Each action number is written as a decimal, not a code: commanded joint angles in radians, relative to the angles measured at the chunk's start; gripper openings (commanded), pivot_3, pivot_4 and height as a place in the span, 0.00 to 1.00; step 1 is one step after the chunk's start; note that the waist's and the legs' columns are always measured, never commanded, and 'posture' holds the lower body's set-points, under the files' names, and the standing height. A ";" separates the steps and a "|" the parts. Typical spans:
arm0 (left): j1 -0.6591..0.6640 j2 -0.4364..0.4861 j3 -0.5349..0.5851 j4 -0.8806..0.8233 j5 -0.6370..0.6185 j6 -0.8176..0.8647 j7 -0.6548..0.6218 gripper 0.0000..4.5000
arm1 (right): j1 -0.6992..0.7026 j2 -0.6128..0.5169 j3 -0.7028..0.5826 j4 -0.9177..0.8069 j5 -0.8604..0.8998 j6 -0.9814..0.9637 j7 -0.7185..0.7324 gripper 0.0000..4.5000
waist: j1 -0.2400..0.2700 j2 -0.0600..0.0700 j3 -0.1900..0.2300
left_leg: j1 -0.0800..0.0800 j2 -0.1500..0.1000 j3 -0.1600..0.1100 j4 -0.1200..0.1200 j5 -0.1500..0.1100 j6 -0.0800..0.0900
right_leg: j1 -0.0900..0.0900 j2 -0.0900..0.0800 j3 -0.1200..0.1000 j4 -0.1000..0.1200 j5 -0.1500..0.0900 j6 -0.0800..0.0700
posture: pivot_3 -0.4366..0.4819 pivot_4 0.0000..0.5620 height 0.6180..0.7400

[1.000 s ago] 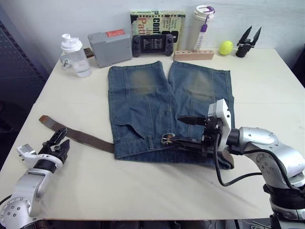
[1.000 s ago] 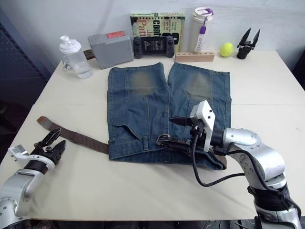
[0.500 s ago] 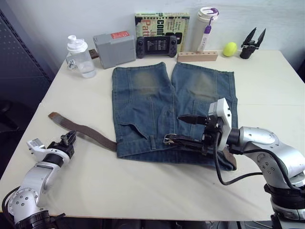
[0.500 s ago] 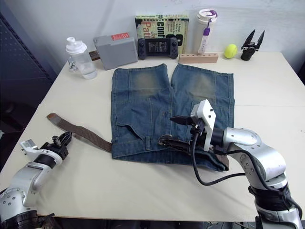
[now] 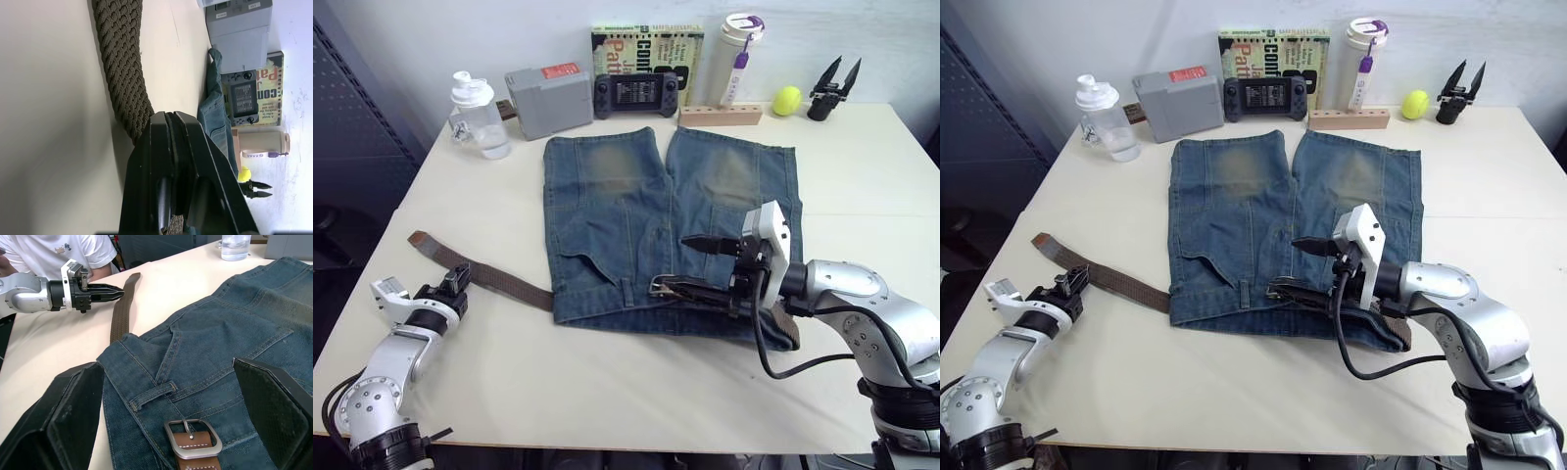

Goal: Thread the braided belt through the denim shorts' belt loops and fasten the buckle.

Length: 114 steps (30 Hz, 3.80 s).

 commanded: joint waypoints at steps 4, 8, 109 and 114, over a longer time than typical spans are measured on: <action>0.108 0.035 0.004 -0.234 -0.181 0.012 0.158 0.67 | -0.006 -0.010 -0.016 -0.012 0.000 -0.017 -0.004 1.00 | -0.025 -0.013 0.007 | -0.001 0.003 -0.002 -0.001 -0.001 -0.001 | 0.000 0.000 0.002 -0.003 0.000 0.000 | 0.48 0.27 0.88; 0.106 0.050 -0.026 -0.265 -0.266 -0.027 0.274 1.00 | -0.007 -0.002 -0.005 -0.010 -0.004 -0.017 -0.009 1.00 | -0.030 -0.013 0.008 | -0.001 0.003 -0.002 -0.001 -0.001 -0.001 | 0.000 0.000 0.003 -0.003 0.000 0.000 | 0.48 0.27 0.88; -0.137 0.254 -0.726 -0.329 1.623 -0.727 -0.821 0.09 | 0.051 0.179 0.482 -0.159 -0.832 -0.153 -0.504 1.00 | -0.040 -0.012 0.014 | -0.020 0.015 0.014 0.003 0.001 -0.010 | -0.022 0.018 0.001 0.002 0.001 -0.010 | 0.48 0.27 0.88; -0.118 0.259 -0.714 -0.303 1.619 -0.794 -0.852 0.09 | 0.111 0.197 0.469 -0.210 -0.955 -0.202 -0.595 1.00 | -0.042 -0.012 0.014 | -0.020 0.016 0.014 0.002 0.001 -0.010 | -0.023 0.018 0.001 0.002 0.001 -0.010 | 0.48 0.27 0.88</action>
